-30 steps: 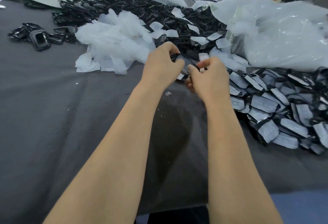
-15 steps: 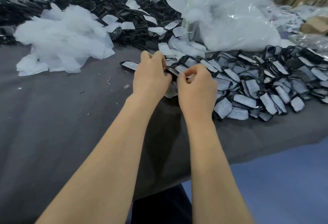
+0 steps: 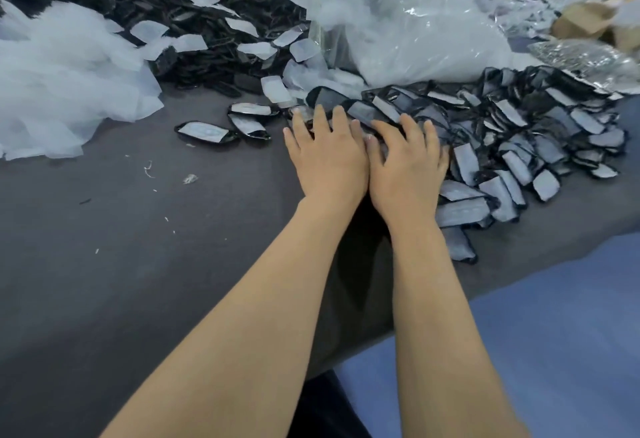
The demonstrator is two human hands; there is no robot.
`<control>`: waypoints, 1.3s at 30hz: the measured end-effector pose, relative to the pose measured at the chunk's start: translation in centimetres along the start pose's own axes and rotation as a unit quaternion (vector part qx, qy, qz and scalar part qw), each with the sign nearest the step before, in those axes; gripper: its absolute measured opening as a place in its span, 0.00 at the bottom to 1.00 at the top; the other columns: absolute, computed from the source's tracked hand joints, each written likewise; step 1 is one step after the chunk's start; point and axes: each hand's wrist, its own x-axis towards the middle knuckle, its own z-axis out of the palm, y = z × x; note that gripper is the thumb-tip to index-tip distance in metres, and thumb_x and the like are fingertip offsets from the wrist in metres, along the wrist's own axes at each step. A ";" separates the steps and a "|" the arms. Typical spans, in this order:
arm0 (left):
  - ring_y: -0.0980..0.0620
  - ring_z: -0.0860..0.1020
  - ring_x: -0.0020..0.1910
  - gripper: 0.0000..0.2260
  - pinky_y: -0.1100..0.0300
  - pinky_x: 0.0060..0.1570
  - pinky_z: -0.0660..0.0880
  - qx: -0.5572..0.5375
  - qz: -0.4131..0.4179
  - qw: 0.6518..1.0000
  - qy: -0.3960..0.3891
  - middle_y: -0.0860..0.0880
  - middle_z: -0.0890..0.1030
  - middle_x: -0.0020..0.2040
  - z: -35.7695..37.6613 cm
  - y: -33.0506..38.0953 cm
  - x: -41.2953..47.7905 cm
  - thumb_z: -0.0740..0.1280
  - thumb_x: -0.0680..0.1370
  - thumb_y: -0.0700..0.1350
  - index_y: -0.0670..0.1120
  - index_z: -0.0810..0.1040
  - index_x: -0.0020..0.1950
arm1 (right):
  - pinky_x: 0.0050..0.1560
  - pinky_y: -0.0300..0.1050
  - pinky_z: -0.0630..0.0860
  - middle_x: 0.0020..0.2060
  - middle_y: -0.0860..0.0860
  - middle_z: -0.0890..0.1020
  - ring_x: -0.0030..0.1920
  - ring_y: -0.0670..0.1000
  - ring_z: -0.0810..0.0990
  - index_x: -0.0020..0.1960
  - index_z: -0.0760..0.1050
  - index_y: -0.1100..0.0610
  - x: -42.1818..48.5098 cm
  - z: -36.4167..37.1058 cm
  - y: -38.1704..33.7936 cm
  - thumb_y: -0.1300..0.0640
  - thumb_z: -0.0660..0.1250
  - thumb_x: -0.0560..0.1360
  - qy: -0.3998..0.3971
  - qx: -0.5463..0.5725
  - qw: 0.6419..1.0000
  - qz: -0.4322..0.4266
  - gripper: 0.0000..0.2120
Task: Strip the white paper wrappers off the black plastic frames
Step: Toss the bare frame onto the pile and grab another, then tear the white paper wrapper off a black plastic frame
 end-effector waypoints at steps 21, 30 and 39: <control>0.49 0.54 0.76 0.18 0.45 0.74 0.42 -0.119 -0.028 0.992 0.040 0.49 0.64 0.75 2.4 3.2 3.1 0.52 0.83 0.46 0.47 0.64 0.74 | 0.69 0.52 0.64 0.62 0.51 0.78 0.66 0.50 0.73 0.62 0.77 0.57 4.3 -0.4 2.4 0.60 0.58 0.80 0.093 0.158 0.983 -0.015 0.15; 0.54 0.73 0.55 0.13 0.72 0.48 0.66 -0.371 -0.047 0.919 0.122 0.48 0.77 0.58 -3.8 -1.5 3.5 0.55 0.81 0.39 0.43 0.73 0.63 | 0.47 0.30 0.61 0.52 0.53 0.82 0.54 0.51 0.77 0.57 0.79 0.59 3.5 0.2 -4.5 0.63 0.58 0.78 0.114 0.222 0.968 -0.027 0.13; 0.55 0.73 0.41 0.09 0.68 0.42 0.71 -0.433 -0.172 0.843 0.269 0.52 0.75 0.45 -12.0 -12.7 5.9 0.57 0.79 0.38 0.45 0.74 0.54 | 0.56 0.40 0.70 0.60 0.55 0.78 0.60 0.53 0.75 0.62 0.76 0.57 4.0 4.9 -16.6 0.60 0.56 0.80 -0.080 0.233 0.963 -0.112 0.15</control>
